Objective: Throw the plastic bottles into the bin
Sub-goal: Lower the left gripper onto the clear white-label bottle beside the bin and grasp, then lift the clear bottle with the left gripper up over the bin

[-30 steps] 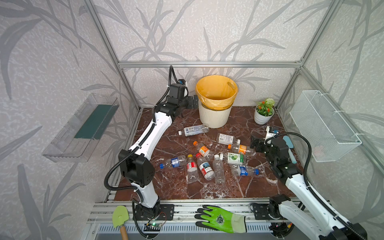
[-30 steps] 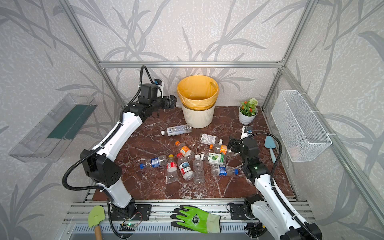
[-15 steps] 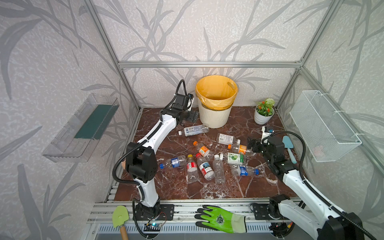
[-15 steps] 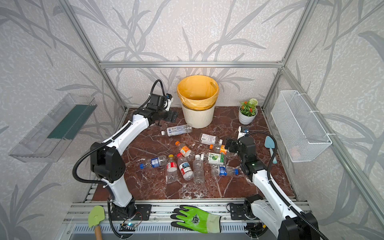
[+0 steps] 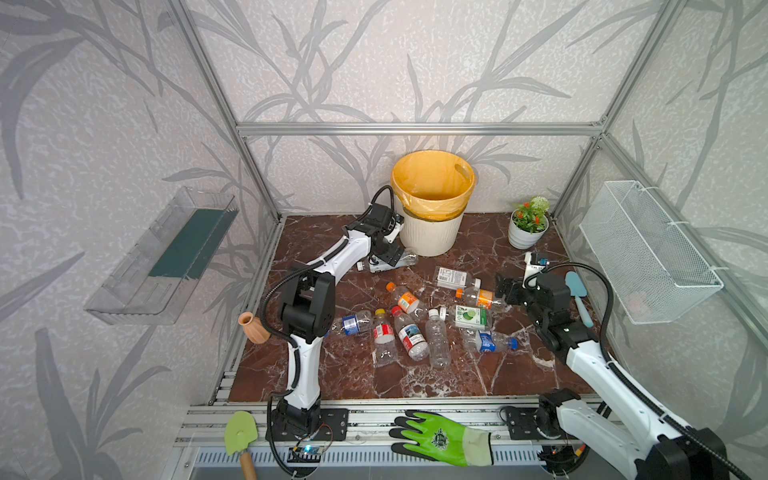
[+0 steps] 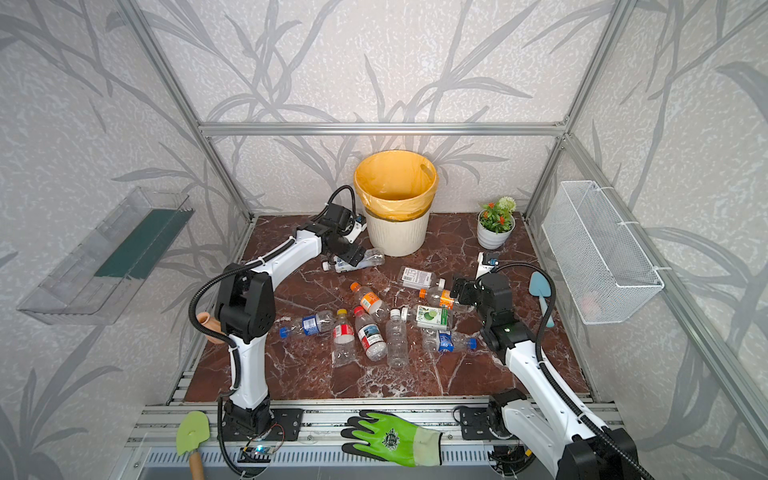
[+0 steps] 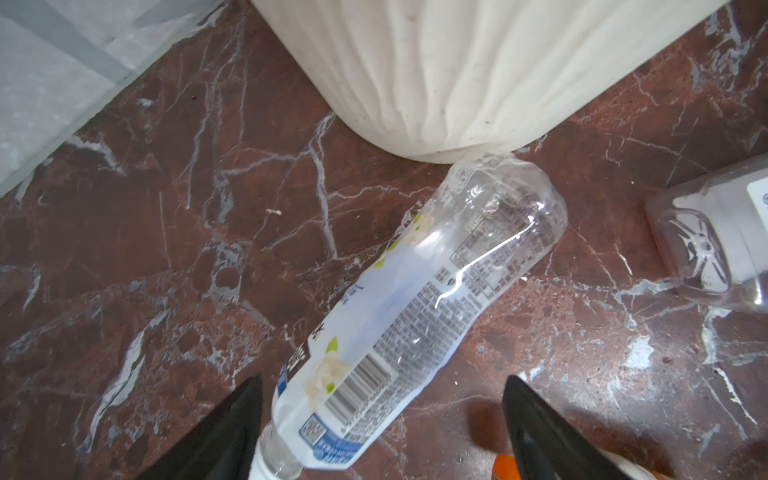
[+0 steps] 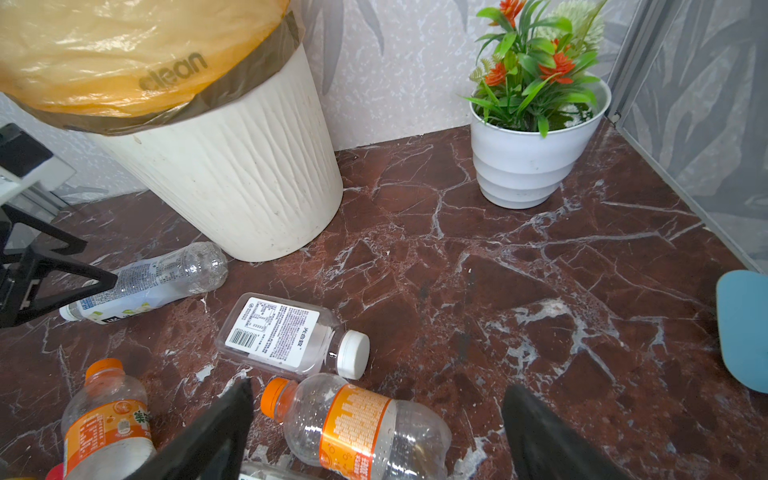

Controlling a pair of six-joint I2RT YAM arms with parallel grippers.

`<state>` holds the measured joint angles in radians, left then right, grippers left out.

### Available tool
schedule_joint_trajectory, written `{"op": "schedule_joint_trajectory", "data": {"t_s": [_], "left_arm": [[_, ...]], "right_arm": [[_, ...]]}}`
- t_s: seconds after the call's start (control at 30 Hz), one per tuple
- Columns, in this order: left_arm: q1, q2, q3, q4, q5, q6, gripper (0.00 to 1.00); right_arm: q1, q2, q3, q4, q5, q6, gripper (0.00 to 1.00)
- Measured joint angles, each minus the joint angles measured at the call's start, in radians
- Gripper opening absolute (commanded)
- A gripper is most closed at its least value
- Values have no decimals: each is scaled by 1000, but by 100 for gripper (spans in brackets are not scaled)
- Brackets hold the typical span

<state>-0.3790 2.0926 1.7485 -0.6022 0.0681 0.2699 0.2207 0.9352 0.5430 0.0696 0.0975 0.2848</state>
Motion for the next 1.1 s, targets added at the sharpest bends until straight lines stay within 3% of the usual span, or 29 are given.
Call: {"op": "schedule_joint_trajectory", "data": {"t_s": [0.3, 0.6, 0.93, 1.1], "left_arm": [[-12, 92, 41, -27, -6, 34, 86], [-9, 133, 60, -53, -52, 46, 74], [21, 103, -6, -43, -66, -3, 59], [69, -3, -121, -27, -51, -89, 50]], "right_arm": [[0, 0, 0, 0, 11, 0, 94], [0, 0, 0, 0, 18, 0, 94], [0, 2, 0, 0, 16, 0, 94], [0, 8, 0, 1, 14, 0, 94]]}}
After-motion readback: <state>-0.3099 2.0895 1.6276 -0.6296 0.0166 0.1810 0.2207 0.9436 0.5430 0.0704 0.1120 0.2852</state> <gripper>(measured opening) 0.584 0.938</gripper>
